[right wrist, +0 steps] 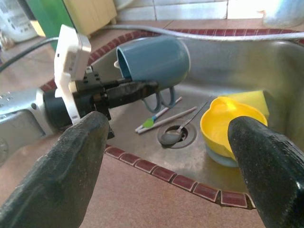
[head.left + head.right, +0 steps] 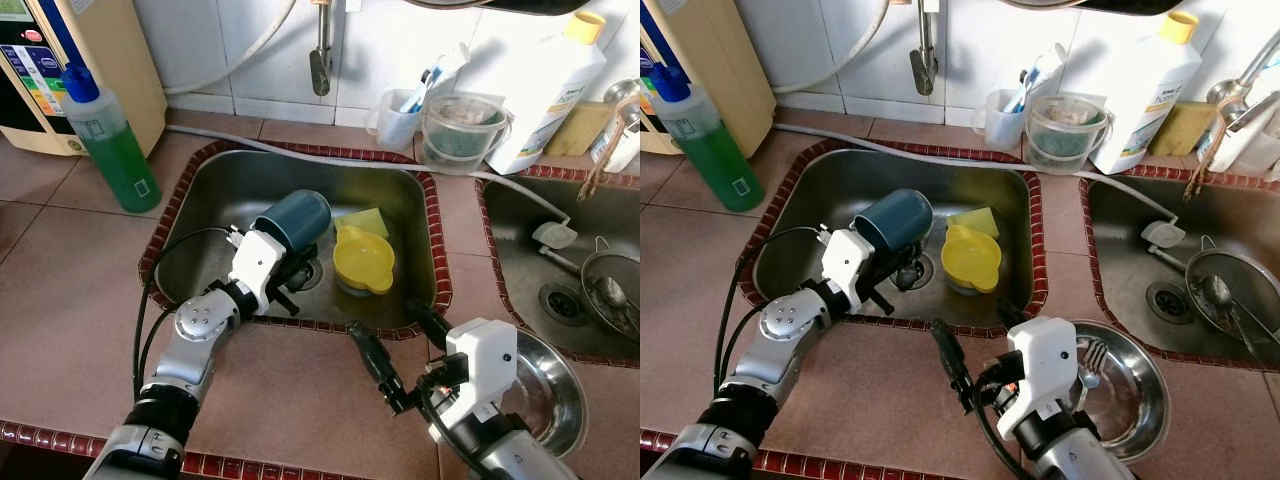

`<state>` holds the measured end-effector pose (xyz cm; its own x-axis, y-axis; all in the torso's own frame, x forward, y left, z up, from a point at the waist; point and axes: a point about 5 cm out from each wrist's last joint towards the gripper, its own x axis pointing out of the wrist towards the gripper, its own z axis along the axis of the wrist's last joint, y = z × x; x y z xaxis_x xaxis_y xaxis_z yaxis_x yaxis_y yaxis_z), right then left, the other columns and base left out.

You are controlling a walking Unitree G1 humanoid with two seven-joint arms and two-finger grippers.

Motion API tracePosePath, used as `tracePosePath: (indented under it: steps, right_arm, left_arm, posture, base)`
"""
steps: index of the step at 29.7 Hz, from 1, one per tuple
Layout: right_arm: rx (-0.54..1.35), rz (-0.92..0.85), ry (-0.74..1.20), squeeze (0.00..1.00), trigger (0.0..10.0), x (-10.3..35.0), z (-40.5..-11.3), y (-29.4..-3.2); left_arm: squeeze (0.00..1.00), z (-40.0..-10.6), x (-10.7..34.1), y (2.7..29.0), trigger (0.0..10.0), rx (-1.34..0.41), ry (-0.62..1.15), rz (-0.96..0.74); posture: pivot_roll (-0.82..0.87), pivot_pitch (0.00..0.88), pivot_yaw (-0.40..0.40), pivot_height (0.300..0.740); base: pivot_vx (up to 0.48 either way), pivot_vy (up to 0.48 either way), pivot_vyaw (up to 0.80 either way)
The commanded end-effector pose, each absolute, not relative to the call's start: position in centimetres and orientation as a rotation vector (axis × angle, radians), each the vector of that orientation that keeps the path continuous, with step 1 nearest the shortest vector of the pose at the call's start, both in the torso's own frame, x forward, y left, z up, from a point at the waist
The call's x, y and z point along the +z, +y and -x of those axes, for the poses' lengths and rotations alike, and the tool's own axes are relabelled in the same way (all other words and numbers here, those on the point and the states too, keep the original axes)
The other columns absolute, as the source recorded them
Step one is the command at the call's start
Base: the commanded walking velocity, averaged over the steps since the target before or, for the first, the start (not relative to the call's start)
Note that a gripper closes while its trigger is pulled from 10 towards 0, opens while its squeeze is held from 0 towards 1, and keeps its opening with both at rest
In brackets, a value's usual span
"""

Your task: Kitchen organization

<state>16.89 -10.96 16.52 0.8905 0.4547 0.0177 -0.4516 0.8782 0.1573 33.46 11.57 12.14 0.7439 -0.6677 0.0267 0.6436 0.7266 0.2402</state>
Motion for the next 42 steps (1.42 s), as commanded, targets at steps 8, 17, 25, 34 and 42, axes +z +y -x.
tracePosePath:
  steps: [8, 17, 25, 34, 42]
  right_arm:
    - [0.462, -0.173, 0.052, 0.00, 10.0, 16.6, -16.1, -11.2]
    - [0.451, -0.180, 0.056, 0.00, 10.0, 16.6, -16.0, -11.2]
    - [0.441, -0.187, 0.050, 0.00, 10.0, 16.8, -16.1, -11.2]
    - [0.428, -0.198, 0.044, 0.00, 10.0, 16.8, -16.2, -11.1]
    - [0.426, -0.199, 0.040, 0.00, 10.0, 16.8, -16.3, -11.2]
  left_arm:
    - [0.00, -34.1, 12.0, 12.6, 10.0, -0.716, -0.094, -0.246]
    - [0.00, -34.6, 12.3, 13.0, 10.0, -0.706, -0.105, -0.245]
    - [1.00, -34.7, 12.3, 13.2, 10.0, -0.722, -0.090, -0.233]
    - [1.00, -34.7, 12.3, 13.3, 10.0, -0.737, -0.095, -0.246]
    - [1.00, -34.8, 12.5, 13.2, 10.0, -0.756, -0.098, -0.258]
  posture:
    - [-0.30, 0.235, 0.003, 0.740]
    - [-0.31, 0.216, 0.007, 0.740]
    - [-0.30, 0.209, 0.012, 0.740]
    - [-0.30, 0.213, 0.021, 0.740]
    - [-0.30, 0.210, 0.025, 0.740]
  base:
    - [0.000, 0.000, 0.00]
    - [0.000, 0.000, 0.00]
    - [0.000, 0.000, 0.00]
    - [0.000, 0.000, 0.00]
    - [0.000, 0.000, 0.00]
